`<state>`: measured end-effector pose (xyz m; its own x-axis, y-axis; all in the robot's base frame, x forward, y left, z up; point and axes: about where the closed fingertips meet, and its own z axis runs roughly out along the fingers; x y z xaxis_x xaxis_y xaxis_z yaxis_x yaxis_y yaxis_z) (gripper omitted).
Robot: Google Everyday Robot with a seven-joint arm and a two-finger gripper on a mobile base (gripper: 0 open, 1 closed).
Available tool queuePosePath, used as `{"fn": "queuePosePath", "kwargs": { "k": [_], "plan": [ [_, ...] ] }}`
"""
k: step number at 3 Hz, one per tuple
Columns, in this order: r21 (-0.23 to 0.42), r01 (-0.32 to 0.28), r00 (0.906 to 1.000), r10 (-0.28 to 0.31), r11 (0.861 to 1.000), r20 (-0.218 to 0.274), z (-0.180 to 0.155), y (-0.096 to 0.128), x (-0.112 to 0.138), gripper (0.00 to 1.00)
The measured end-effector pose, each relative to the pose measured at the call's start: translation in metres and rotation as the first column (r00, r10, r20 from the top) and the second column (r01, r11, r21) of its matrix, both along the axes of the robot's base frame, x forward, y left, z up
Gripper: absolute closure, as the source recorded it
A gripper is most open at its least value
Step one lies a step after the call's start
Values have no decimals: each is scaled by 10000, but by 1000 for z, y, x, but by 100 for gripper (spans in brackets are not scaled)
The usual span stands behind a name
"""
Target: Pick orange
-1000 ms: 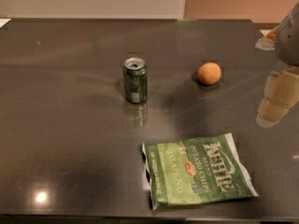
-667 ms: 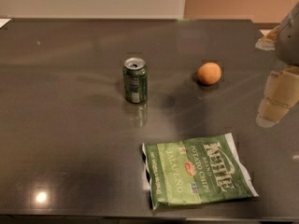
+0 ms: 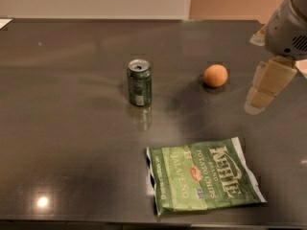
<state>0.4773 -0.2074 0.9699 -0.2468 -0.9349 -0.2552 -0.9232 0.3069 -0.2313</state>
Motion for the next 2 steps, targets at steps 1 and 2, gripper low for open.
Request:
{"fn": "queuePosePath", "kwargs": {
  "k": [1, 2],
  "plan": [
    [392, 277, 9995, -283, 9988, 160, -6, 5, 37, 0],
    [751, 556, 9979, -579, 9956, 282, -13, 4, 72, 0]
  ]
}}
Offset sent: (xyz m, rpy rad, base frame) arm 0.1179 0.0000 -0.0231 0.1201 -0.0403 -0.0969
